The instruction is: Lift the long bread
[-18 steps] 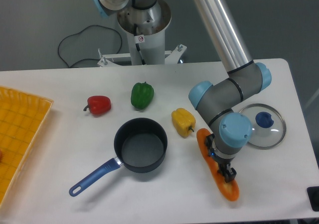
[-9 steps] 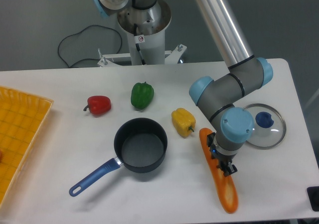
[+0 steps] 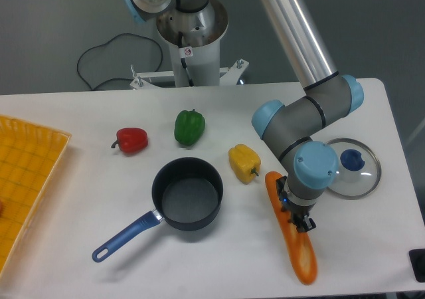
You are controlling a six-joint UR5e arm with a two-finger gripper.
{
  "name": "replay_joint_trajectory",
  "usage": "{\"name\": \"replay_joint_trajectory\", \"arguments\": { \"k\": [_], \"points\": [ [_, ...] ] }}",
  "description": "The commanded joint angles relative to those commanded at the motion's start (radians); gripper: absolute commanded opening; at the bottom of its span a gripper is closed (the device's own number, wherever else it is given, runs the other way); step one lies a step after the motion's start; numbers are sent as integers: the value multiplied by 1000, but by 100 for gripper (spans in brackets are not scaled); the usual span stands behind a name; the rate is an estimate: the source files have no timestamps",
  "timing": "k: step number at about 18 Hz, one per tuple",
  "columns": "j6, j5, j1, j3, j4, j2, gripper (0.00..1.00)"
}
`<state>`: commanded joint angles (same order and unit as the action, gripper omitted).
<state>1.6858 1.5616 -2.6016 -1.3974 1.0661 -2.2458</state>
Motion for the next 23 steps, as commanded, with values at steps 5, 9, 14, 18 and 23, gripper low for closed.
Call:
{"name": "replay_joint_trajectory", "arguments": {
  "k": [5, 9, 14, 18, 23],
  "points": [
    [2, 0, -2, 2, -3, 23, 74],
    [12, 2, -3, 14, -11, 23, 85],
    [41, 2, -5, 21, -23, 12, 92],
    [40, 2, -5, 23, -49, -9, 92],
    [38, 3, -3, 23, -60, -23, 91]
  ]
}}
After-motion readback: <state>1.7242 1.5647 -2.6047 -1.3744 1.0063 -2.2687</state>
